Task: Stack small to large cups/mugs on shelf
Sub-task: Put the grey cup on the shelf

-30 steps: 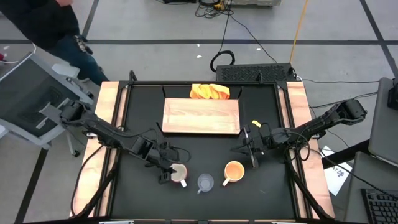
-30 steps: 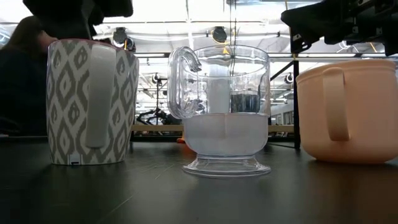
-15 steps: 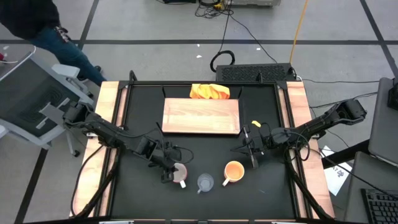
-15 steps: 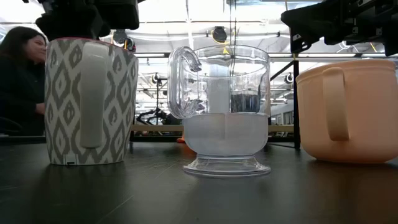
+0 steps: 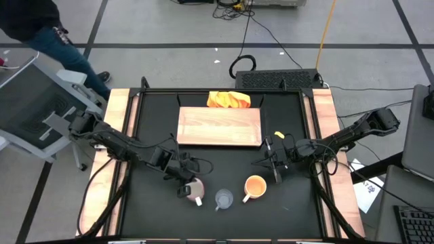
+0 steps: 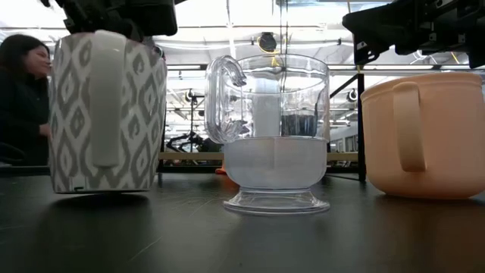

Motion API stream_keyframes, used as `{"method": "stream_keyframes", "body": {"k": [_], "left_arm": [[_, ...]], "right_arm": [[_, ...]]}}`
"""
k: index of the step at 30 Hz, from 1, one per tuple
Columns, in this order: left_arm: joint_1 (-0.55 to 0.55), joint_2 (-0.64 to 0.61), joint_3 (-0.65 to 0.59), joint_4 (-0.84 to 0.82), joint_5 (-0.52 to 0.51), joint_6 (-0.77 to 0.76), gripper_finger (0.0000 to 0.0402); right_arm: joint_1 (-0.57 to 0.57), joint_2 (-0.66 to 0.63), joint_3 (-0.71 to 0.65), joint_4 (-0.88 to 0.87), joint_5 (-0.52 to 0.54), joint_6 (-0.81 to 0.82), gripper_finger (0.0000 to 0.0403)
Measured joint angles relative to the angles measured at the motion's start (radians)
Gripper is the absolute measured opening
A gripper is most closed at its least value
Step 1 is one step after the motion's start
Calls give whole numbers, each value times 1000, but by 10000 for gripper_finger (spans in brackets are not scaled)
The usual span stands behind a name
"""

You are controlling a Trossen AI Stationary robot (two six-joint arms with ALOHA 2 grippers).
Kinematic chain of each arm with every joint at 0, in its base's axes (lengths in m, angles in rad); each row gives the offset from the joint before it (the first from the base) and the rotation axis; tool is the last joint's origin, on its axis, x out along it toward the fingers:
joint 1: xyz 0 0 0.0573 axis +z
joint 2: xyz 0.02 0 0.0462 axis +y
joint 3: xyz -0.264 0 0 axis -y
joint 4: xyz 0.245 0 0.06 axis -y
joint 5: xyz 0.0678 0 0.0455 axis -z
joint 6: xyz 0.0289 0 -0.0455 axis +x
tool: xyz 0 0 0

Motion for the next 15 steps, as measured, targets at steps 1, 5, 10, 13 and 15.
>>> {"method": "stream_keyframes", "body": {"k": [1, 5, 10, 13, 15], "left_arm": [[0, 0, 6, -5, -10, 14, 16], [1, 0, 50, -50, -55, 56, 16], [17, 0, 120, -151, -87, 94, 16], [40, 0, 147, -175, -91, 120, 16], [63, 0, 153, -180, -88, 143, 16]], "right_arm": [[0, 0, 0, 0, 0, 0, 0], [0, 0, 0, 0, 0, 0, 0], [0, 0, 0, 0, 0, 0, 0], [0, 0, 0, -1, 0, 0, 0], [0, 0, 0, 0, 0, 0, 0]]}}
